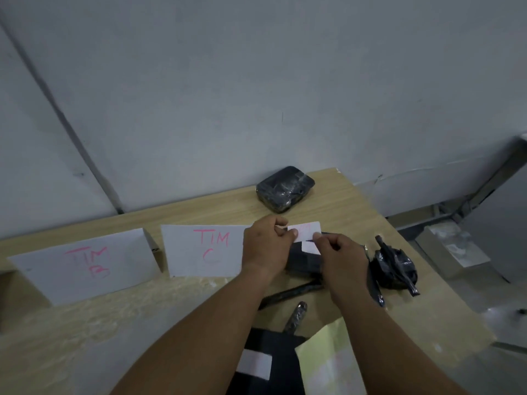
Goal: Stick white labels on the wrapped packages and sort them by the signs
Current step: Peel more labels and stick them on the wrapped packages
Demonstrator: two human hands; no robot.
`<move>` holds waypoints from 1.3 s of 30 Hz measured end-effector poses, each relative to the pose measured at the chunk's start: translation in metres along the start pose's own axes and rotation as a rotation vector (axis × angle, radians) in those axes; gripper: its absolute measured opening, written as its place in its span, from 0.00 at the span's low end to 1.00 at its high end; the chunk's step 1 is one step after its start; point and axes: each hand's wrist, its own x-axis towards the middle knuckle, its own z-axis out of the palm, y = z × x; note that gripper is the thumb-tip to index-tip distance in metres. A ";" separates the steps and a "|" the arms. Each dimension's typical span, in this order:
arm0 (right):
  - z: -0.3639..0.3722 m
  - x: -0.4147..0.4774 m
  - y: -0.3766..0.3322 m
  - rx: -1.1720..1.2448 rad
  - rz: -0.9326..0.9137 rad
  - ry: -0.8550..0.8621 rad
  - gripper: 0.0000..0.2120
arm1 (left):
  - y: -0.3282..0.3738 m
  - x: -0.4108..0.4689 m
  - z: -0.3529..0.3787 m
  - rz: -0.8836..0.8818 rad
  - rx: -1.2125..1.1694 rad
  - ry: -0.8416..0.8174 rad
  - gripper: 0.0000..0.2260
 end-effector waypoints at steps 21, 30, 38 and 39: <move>0.090 0.240 -0.013 -0.299 -0.138 -0.249 0.12 | 0.013 0.214 0.072 -0.336 0.282 0.156 0.06; 0.115 0.267 -0.002 -0.401 -0.107 -0.280 0.11 | -0.006 0.247 0.090 -0.377 0.335 0.152 0.07; 0.128 0.274 0.008 -0.529 -0.122 -0.280 0.11 | -0.016 0.256 0.099 -0.429 0.383 0.123 0.07; 0.129 0.274 0.009 -0.538 -0.125 -0.283 0.12 | -0.017 0.256 0.100 -0.434 0.383 0.121 0.07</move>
